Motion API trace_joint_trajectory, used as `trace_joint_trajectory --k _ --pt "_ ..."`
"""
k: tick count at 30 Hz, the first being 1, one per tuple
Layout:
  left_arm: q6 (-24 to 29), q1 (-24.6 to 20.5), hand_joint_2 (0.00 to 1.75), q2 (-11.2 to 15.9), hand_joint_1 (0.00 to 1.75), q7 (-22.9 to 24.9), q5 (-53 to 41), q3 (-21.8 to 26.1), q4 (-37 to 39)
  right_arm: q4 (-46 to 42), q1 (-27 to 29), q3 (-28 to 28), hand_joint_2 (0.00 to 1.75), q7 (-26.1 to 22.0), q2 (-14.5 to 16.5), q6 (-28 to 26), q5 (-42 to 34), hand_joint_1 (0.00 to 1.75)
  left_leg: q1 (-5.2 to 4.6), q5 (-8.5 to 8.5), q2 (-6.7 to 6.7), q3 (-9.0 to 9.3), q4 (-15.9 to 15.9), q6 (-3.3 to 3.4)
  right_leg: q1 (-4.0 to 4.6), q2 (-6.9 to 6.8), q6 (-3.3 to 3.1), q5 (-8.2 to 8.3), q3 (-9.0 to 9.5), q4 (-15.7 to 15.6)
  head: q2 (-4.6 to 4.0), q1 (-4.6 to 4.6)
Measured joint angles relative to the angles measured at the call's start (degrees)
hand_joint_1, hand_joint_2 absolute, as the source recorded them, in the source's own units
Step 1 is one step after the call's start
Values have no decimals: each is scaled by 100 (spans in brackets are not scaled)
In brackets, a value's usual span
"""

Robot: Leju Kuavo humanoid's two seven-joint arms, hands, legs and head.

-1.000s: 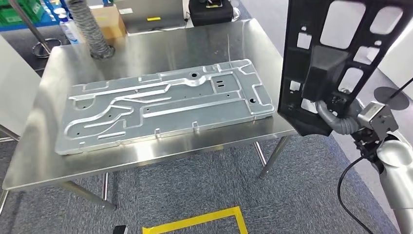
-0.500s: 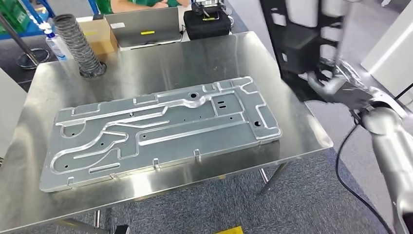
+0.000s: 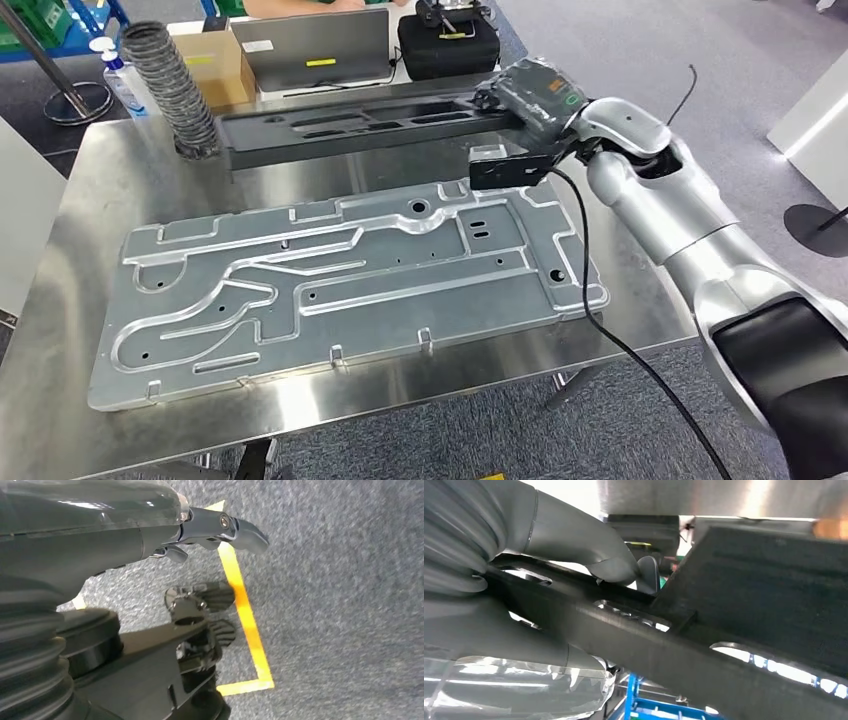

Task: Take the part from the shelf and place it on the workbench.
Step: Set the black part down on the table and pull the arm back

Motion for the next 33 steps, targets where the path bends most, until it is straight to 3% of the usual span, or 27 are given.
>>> trace_joint_trajectory --k 2,5,6,7,8,10,11,13,15,17,18,21,22,23,25,26,28,30,33 --pt "19 8 175 4 0 -7 -7 -2 -1 118 -127 55 175 -11 96 -77 -126 175 2 -134 15 -71 164 -80 -52 -18 -25 21 70 -92 0 0" --pt "34 41 175 7 0 -10 -31 -7 -2 235 -313 60 175 -32 147 -118 -397 175 113 -580 58 -539 1163 -219 -99 -36 -30 12 140 -143 0 -1" --pt "36 63 175 8 0 -8 -36 -9 -2 265 -361 55 175 -39 150 -101 -480 175 163 -649 71 -688 1451 -261 -121 -36 -14 -4 155 -142 0 -1" --pt "38 84 175 8 0 -5 -43 -13 -2 294 -396 49 175 -43 149 -76 -551 175 211 -613 86 -749 1552 -306 -151 -33 12 -22 177 -140 0 -1" --pt "41 98 175 9 0 -3 -49 -21 -2 321 -422 43 175 -45 146 -49 -606 175 259 -470 103 -696 1424 -356 -187 -28 48 -46 206 -135 0 -1" --pt "45 104 175 8 0 -5 -59 -45 -1 370 -461 29 175 -49 139 -4 -677 175 347 -66 133 -352 701 -475 -260 -17 147 -113 276 -115 0 0" --pt "45 102 175 4 0 -9 -60 -58 2 392 -484 19 175 -53 131 11 -702 175 362 47 133 -181 357 -508 -274 -11 203 -145 292 -93 0 0" --pt "44 94 175 -1 0 -13 -68 -78 8 430 -522 0 175 -61 108 29 -736 175 352 36 122 -36 76 -469 -271 2 302 -167 287 -83 0 -2" --pt "46 86 175 4 0 -15 -75 -88 9 461 -535 -10 175 -64 80 36 -749 175 333 -5 117 -34 66 -334 -277 5 378 -164 292 -116 0 -1" --pt "48 77 175 10 0 -19 -77 -94 8 479 -543 -16 175 -66 58 38 -749 175 324 -12 112 -18 47 -227 -287 -9 401 -273 243 23 0 3" --pt "48 73 175 11 0 -20 -77 -96 7 486 -551 -20 175 -67 49 39 -750 175 316 -14 110 -7 37 -181 -274 -12 389 -402 119 272 0 4" --pt "47 73 175 11 0 -29 -88 -98 7 520 -560 -24 175 -70 34 46 -769 175 239 -33 103 4 35 -87 -180 -12 312 -820 -542 1446 0 4" --pt "47 73 175 11 0 -38 -96 -99 7 533 -556 -24 131 -75 32 53 -792 131 201 -39 98 12 36 -63 -143 -11 271 -811 -685 1632 0 4" --pt "49 72 175 11 0 -48 -104 -101 7 543 -554 -24 87 -83 28 59 -824 87 160 -46 90 23 36 -42 -97 -10 207 -680 -712 1574 0 4" --pt "66 68 175 5 0 -57 -125 -109 8 551 -568 -26 0 -96 26 70 -899 0 91 -61 72 53 34 -15 28 -4 16 -221 -471 878 0 4" --pt "83 65 175 -8 0 -51 -137 -115 8 550 -579 -27 0 -98 26 80 -932 0 58 -69 67 58 36 -9 89 -9 -87 -43 -311 496 0 4" --pt "113 54 87 -32 0 -31 -149 -131 9 549 -598 -30 0 -97 27 113 -979 0 43 -79 66 55 37 -12 168 -27 -195 98 -130 62 0 3" --pt "106 41 0 -39 0 0 -121 -139 9 548 -599 -30 0 -96 28 140 -1015 0 39 -81 68 64 19 -37 163 -38 -189 105 -91 -21 0 2" --pt "58 34 0 -31 0 77 -89 -140 9 551 -558 -11 0 -98 78 133 -1044 0 19 -271 71 0 253 -133 59 -69 -154 170 51 -216 0 2"
